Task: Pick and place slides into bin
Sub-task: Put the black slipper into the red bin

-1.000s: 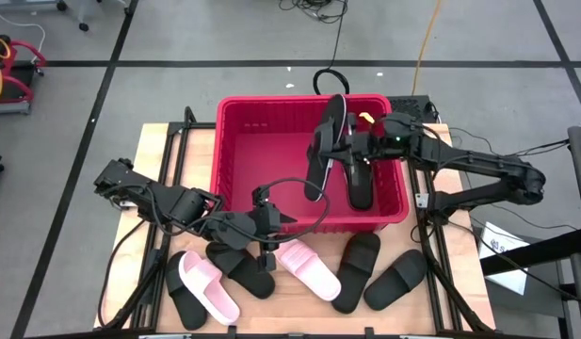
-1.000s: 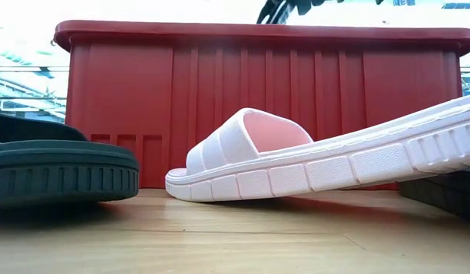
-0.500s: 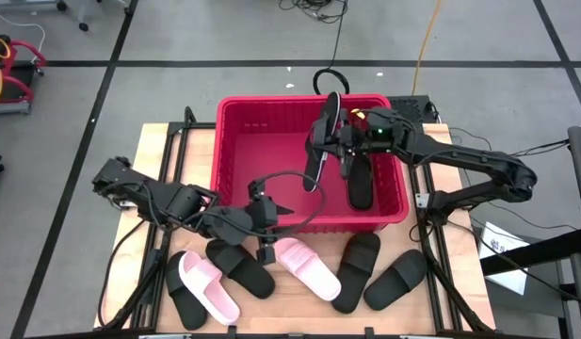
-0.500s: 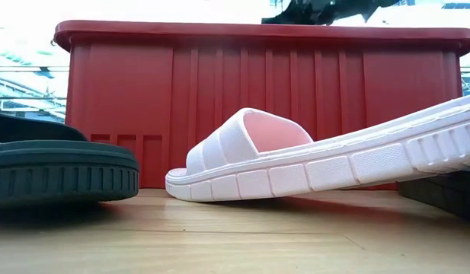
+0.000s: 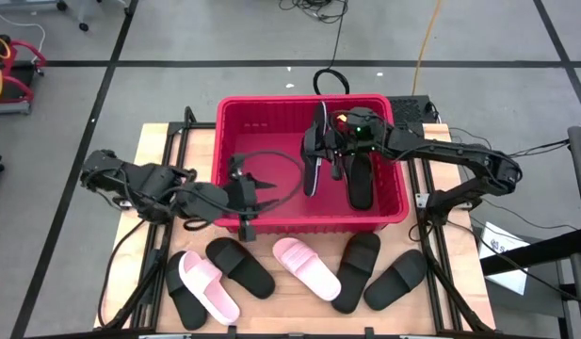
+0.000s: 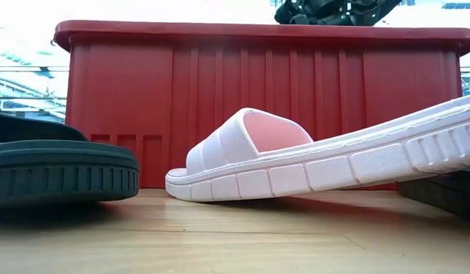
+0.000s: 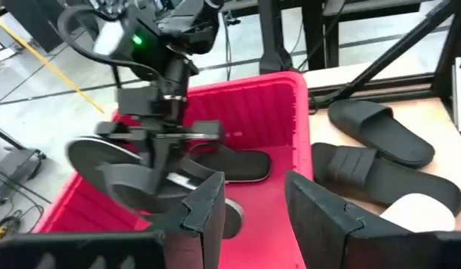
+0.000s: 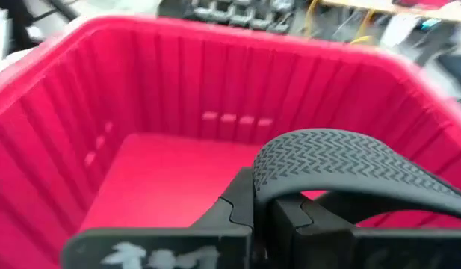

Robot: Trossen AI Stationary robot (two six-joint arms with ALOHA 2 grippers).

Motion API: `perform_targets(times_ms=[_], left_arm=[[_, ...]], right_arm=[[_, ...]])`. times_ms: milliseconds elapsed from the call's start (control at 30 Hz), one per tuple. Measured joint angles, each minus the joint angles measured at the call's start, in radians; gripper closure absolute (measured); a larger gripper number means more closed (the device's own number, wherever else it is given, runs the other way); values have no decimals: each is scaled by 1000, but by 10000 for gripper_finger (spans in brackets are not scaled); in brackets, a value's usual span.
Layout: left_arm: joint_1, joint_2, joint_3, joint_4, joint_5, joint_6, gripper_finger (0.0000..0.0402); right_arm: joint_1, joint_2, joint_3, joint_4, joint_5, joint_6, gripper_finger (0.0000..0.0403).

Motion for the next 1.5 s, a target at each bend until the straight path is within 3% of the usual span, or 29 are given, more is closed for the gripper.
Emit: perform_targets(times_ms=[133, 333, 700, 967, 1500], left_arm=[[21, -30, 0, -31, 0, 8, 261], [57, -52, 0, -37, 1, 9, 261], [127, -52, 0, -37, 21, 14, 261], [167, -52, 0, -36, 32, -1, 261], [202, -52, 0, -34, 63, -20, 261]], right_arm=[[-24, 29, 0, -21, -67, -4, 403], [-65, 86, -43, -26, -69, -30, 403], [-114, 120, -186, 163, -170, -71, 403], [-134, 119, -282, 264, -164, -62, 403], [-137, 119, -298, 187, -58, -42, 403]])
